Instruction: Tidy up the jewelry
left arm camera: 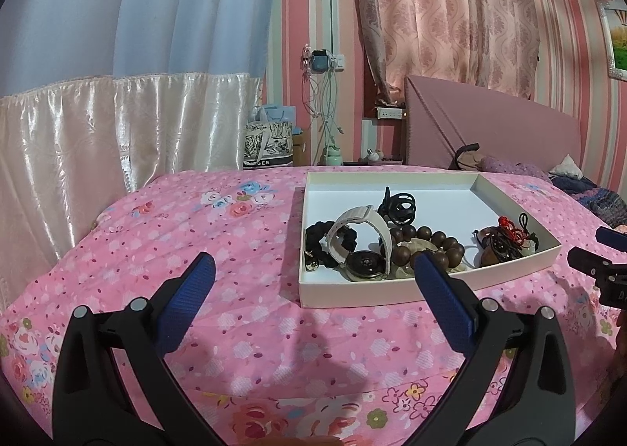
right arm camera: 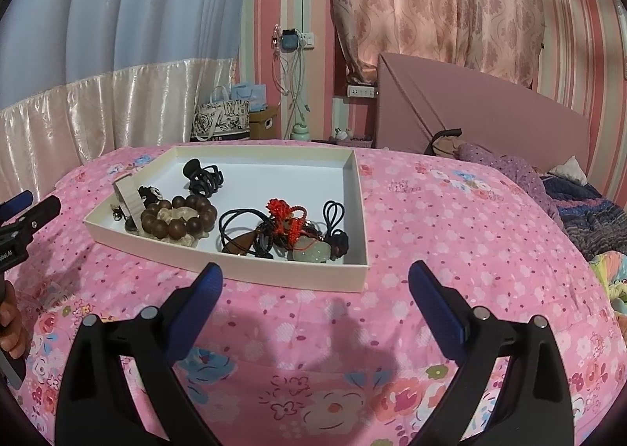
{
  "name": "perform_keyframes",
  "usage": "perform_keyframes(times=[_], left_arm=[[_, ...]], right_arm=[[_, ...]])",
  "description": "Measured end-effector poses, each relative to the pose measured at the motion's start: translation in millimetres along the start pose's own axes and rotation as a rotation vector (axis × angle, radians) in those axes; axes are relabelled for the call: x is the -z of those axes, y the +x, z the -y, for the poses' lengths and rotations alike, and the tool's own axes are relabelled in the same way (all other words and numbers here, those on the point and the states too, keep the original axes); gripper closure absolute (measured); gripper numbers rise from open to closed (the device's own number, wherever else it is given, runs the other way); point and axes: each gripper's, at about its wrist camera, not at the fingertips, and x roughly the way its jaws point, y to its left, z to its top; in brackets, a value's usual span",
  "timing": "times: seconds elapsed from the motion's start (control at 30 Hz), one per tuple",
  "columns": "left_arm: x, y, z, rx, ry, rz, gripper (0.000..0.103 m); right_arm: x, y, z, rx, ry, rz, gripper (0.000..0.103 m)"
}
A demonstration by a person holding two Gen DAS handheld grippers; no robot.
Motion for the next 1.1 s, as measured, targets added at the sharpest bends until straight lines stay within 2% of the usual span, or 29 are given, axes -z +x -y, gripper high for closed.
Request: perform_keyframes(times=[1.1], left_arm=[[2.4, 2.5, 3.7, 0.017, 0.011, -0.006, 0.003]], right_arm=[[-0.3, 0.1, 1.2, -0.002, 0.000, 0.004, 0.007]])
